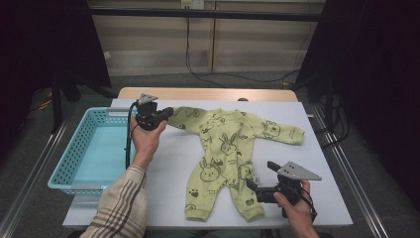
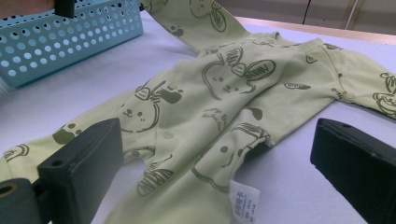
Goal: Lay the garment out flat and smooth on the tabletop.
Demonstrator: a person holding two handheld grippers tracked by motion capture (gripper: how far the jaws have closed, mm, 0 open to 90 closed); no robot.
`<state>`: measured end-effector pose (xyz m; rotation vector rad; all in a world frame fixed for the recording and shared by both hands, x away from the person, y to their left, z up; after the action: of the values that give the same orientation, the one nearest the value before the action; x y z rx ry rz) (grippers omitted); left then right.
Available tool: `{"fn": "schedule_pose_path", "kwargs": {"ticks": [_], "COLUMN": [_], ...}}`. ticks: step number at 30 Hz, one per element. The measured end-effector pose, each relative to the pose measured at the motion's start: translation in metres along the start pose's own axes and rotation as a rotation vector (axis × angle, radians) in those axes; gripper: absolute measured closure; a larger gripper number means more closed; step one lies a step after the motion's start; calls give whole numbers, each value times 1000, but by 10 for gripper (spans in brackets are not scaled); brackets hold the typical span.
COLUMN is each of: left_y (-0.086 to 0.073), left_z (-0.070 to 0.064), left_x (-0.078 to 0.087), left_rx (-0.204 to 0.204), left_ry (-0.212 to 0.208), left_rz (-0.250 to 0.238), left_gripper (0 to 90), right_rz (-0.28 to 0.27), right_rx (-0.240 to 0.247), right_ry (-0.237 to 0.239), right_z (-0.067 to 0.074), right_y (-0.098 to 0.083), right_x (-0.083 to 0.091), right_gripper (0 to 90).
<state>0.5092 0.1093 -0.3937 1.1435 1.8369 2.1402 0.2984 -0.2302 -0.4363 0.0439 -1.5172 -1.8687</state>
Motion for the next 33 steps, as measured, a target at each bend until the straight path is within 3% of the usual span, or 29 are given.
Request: {"fn": "schedule_pose_path", "kwargs": {"ticks": [5, 8, 10, 12, 13, 18, 23, 24, 27, 28, 29, 30, 31, 33], "left_y": [4, 4, 2, 1, 0, 0, -10, -13, -23, -27, -29, -31, -33, -35], "left_z": [3, 8, 11, 12, 12, 8, 3, 2, -1, 1, 1, -1, 0, 0], "left_x": [-3, -4, -4, -4, -4, -6, -18, -22, -35, -37, -39, -43, -44, -49], "left_rx": [-4, 11, 0, 22, 3, -3, -21, -49, -79, -119, -120, -88, -135, -149], "left_ry": [20, 64, 95, 108, 110, 109, 87, 90, 88, 79, 84, 89, 88, 100], "left_rz": [-14, -27, -9, -16, -3, -15, 47, 74, 110, 142, 154, 140, 174, 182], "left_gripper": [877, 861, 770, 702, 640, 488, 479, 467, 469, 500, 523, 533, 534, 523], "right_rz": [-1, -2, -2, -2, -2, -1, 0, 0, 1, -1, -1, 1, -1, -1], "right_rx": [0, 9, 11, 12, 11, 12, 5, 4, 4, 6, 5, 3, 6, 5], "right_ry": [-2, -3, -4, -4, -4, -7, -6, -4, -5, -5, 0, -1, -1, -1], "right_z": [-1, -1, -2, -2, -2, -1, -1, -1, 0, 0, 0, 0, -1, -1], "right_y": [0, 0, 0, 0, 0, 0, 0, 0, 0, 0, 0, 0, 0, 0], "right_x": [0, 0, 1, 1, 1, 1, 0, 0, 0, 1, 1, 1, 1, 1], "right_gripper": [24, 24, 24, 24, 24, 24, 24, 25, 25, 25, 25, 25, 25, 25]}}
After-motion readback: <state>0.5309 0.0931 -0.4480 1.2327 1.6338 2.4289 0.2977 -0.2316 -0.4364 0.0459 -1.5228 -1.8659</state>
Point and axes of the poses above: each handheld gripper's, and its own axes: x roughly backward along the jaws, y roughly out of its top, z roughly to its left, the point moved 4 cm from there along -x, roughly forward along the jaws, and after that the axes turned 12 degrees about -x, right-handed, at the moved point
